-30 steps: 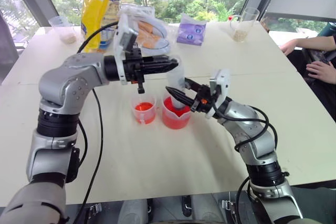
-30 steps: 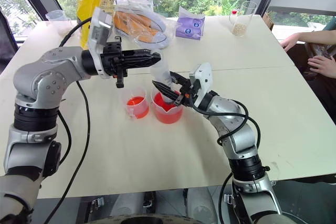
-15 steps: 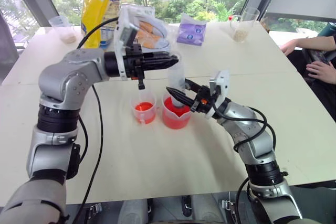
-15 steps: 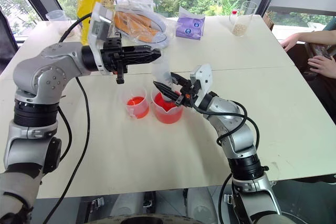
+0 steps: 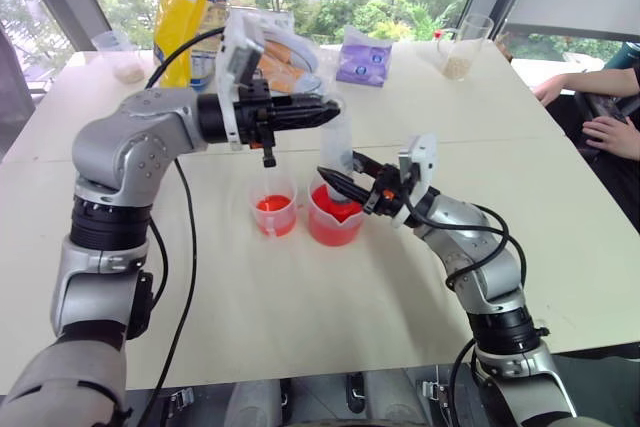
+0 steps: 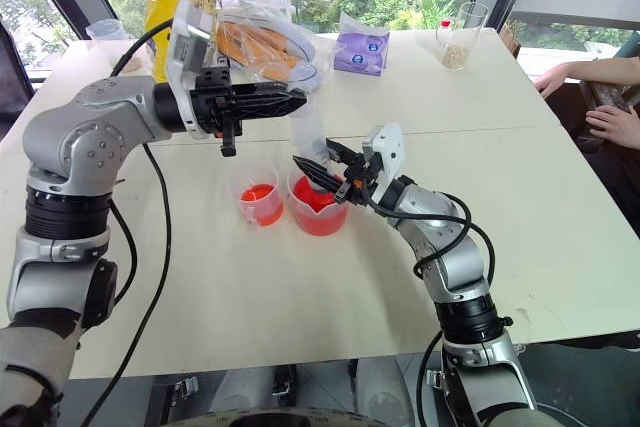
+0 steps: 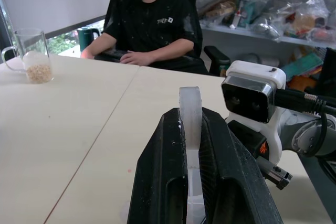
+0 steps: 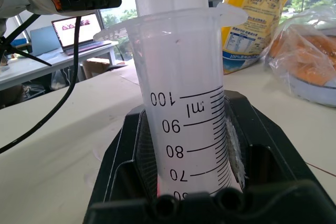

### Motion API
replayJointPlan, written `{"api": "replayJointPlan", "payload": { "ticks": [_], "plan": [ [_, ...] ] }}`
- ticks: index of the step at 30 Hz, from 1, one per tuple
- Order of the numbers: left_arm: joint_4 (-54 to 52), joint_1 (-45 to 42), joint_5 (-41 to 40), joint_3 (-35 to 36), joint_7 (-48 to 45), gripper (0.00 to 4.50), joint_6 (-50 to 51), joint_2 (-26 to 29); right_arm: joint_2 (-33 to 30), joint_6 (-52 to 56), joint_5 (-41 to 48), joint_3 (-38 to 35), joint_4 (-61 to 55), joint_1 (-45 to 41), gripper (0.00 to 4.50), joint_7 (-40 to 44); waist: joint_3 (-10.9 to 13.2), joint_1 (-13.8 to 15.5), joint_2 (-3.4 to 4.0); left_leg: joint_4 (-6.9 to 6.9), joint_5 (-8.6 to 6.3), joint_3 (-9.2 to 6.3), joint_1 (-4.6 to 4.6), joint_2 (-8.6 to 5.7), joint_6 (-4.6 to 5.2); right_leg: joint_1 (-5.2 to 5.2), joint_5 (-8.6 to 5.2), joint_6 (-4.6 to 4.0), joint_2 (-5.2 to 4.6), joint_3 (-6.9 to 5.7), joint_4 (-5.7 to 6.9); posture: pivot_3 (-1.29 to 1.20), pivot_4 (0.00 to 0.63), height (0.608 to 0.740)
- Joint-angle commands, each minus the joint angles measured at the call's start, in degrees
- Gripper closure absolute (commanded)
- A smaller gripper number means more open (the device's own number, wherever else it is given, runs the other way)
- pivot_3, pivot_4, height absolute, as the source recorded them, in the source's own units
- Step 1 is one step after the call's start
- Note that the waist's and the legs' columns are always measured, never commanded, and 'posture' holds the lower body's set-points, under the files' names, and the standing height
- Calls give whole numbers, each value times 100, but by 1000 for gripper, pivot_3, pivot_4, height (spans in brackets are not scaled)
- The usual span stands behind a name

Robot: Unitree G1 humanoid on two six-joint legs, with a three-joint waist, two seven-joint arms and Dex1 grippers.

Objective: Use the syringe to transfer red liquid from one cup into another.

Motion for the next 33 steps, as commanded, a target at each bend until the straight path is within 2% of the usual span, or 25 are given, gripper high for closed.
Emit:
{"api": "replayJointPlan", "payload": {
  "ticks": [1,2,5,8,9,17,23,28,33],
  "plan": [
    [-189,-213,-48,414,67,3619,-286,25,-45,146,56,41,-158,-62,3130,37,0,0,0,0,0,0,0,0,0,0,0,0,0,0,0,0,150,740],
    [-203,-165,-44,394,63,3276,-261,31,-51,171,75,4,-200,-105,3130,20,0,-5,-1,0,0,-1,0,1,0,0,0,0,0,0,0,0,150,740],
    [-289,-47,-84,408,40,1829,-190,39,-80,265,132,-88,-337,-215,3130,-15,0,-2,-1,0,0,-1,4,1,0,3,0,0,0,-1,1,0,150,740],
    [-377,78,-97,459,-4,220,-159,125,-132,386,206,-170,-486,-301,3130,-29,0,-2,-1,0,0,0,3,1,-1,3,0,0,0,0,0,0,150,740],
    [-405,123,-153,506,-52,37,-115,179,-150,417,227,-194,-521,-325,3130,-35,0,-2,-1,0,0,0,3,1,-1,4,0,0,0,0,0,0,150,740],
    [-388,296,-586,1106,-117,37,144,692,-201,640,432,-367,-692,-579,3130,-114,0,-5,-1,0,1,-1,3,2,-1,3,0,0,0,-1,0,0,150,740],
    [-197,483,-640,1669,-185,37,198,1422,-79,980,855,-542,-746,-1361,3130,-292,1,-24,1,-1,1,0,3,4,-2,-4,0,0,1,-1,6,0,150,740],
    [-121,467,-915,2096,-112,37,379,1713,336,998,1081,-476,-228,-2125,3130,-255,0,-6,-2,-1,3,-1,2,5,-5,-1,0,0,0,-1,6,0,150,740],
    [-232,488,-1122,2269,12,37,525,1814,783,685,941,-170,365,-2435,3130,-34,0,-9,-2,0,3,-1,2,4,-5,0,0,0,-3,-1,4,0,150,740]
  ]
}}
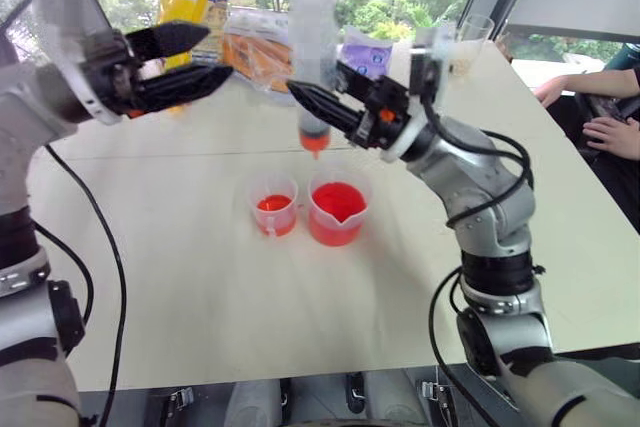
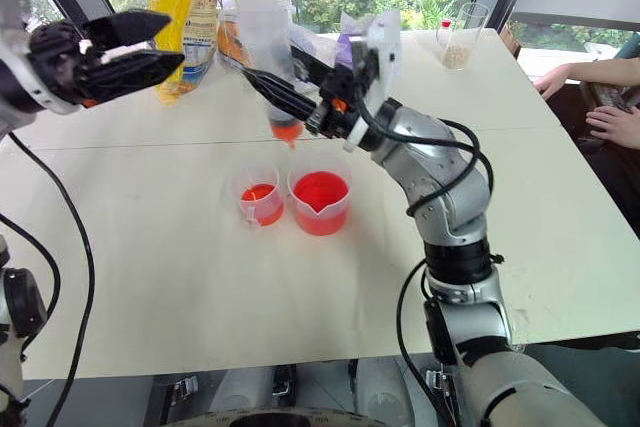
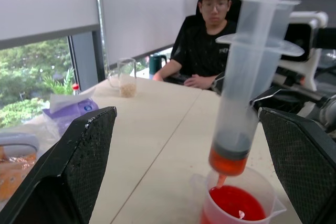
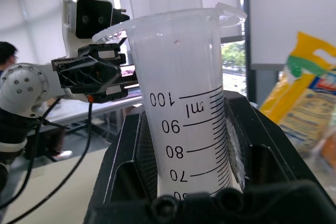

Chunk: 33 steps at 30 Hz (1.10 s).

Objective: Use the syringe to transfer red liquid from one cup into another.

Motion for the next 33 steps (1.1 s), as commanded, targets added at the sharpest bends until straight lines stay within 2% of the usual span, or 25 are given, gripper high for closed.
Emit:
{"api": "replayJointPlan", "payload": {
  "ticks": [1,10,18,23,26,29,33],
  "plan": [
    [-230,-48,-247,253,116,37,112,140,282,-339,-82,201,289,-186,3130,185,0,-7,0,0,0,1,0,0,0,0,0,0,0,0,0,0,150,740],
    [-644,-139,-910,413,626,37,492,44,649,-1012,-602,705,1078,147,3130,583,0,-17,0,-1,0,0,0,1,-1,-1,0,0,0,1,1,0,150,740],
    [-816,-155,-672,-230,900,37,263,-426,691,-1218,-879,823,1236,344,3130,691,0,-17,0,0,3,0,1,0,-5,0,0,0,1,0,3,0,150,740],
    [-748,-185,-597,-348,971,37,214,-532,711,-1217,-937,824,1207,384,3130,690,0,-37,0,-1,4,1,1,0,-8,-2,0,0,2,1,3,0,150,740],
    [-727,-203,-611,-371,987,853,207,-553,706,-1204,-959,826,1176,408,3130,688,0,-30,0,-2,5,0,1,1,-9,-3,0,0,4,0,4,0,150,740],
    [-733,-185,-611,-360,973,2208,218,-523,713,-1195,-975,820,1168,417,3130,688,0,-27,0,-2,5,0,1,1,-9,-2,0,0,3,0,3,0,150,740],
    [-785,-123,-605,-361,961,4246,234,-492,724,-1188,-983,812,1167,420,3130,690,0,-25,0,-2,5,0,1,1,-9,-2,0,0,3,0,3,0,150,740]
  ]
}}
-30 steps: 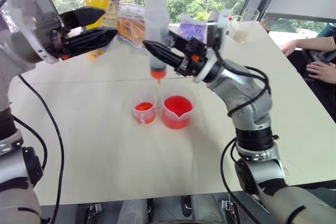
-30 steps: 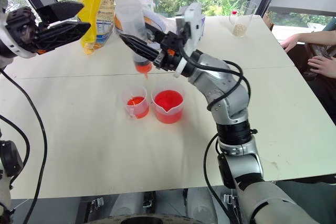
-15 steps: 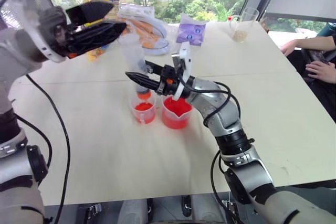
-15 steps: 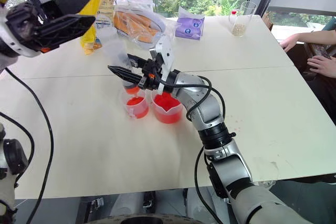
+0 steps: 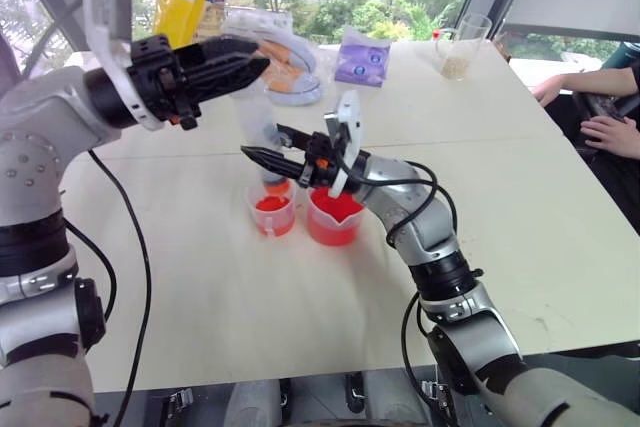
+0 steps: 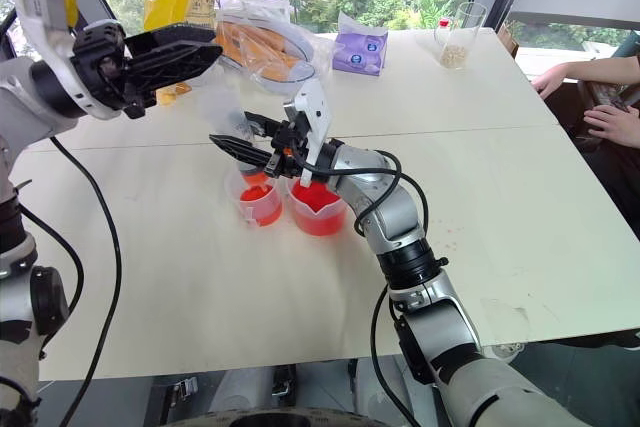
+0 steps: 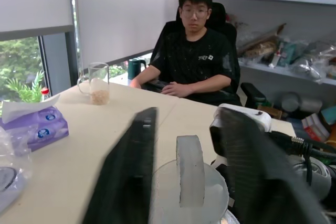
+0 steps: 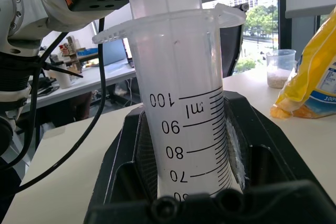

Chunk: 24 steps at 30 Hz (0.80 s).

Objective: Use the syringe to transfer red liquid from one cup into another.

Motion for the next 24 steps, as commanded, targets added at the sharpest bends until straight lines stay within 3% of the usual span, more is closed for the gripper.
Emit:
{"api": "replayJointPlan", "payload": {
  "ticks": [1,24],
  "plan": [
    [-142,-22,27,78,-29,4379,-93,93,82,-92,54,-48,-175,-49,3130,10,0,0,0,0,0,0,0,0,0,0,0,0,0,0,0,0,150,740],
    [-578,834,500,-429,-212,4379,-521,75,131,-19,255,-530,21,-797,3130,-224,0,1,0,0,0,0,0,0,0,0,0,0,-1,0,-1,0,150,740]
  ]
}}
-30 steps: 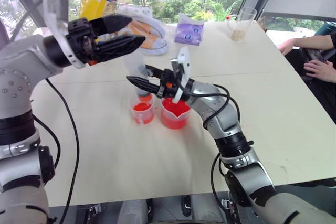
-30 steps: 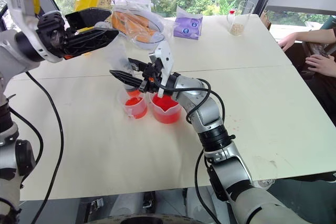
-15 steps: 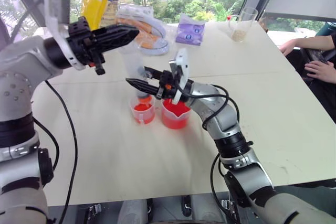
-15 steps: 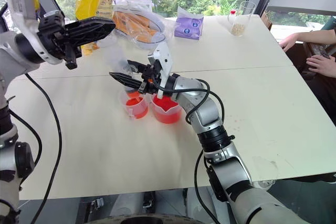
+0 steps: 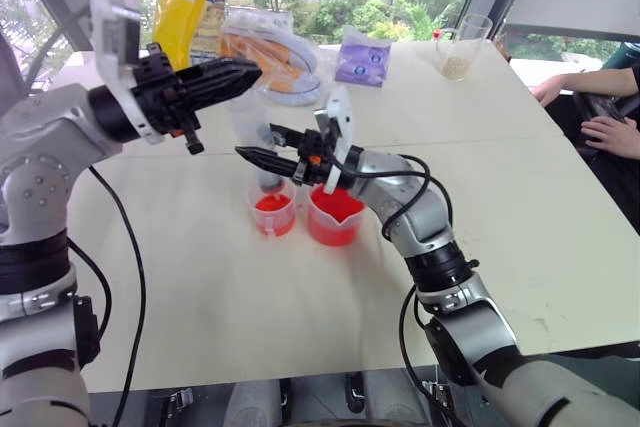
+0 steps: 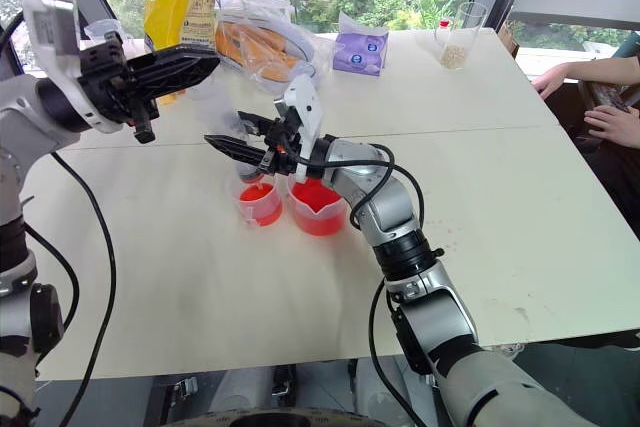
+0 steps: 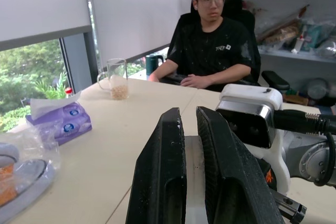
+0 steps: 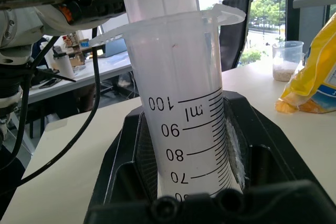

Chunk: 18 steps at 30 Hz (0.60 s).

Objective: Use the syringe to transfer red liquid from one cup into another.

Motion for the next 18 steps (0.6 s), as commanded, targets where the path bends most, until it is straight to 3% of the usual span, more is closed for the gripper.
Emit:
{"api": "replayJointPlan", "payload": {
  "ticks": [1,16,18],
  "plan": [
    [-257,263,31,-294,-159,4379,121,1,99,-124,297,-581,-324,-503,3130,-269,0,1,0,0,0,0,0,0,0,0,0,0,0,0,0,0,150,740],
    [-205,337,59,-270,-145,4379,76,47,113,46,339,-569,-300,-460,3130,-241,0,1,0,0,0,0,0,0,0,0,0,0,0,0,0,0,150,740],
    [-133,255,11,-202,-113,3569,121,62,109,64,313,-511,-283,-382,3130,-208,0,1,0,0,0,-1,0,0,0,0,0,0,0,0,0,0,150,740]
  ]
}}
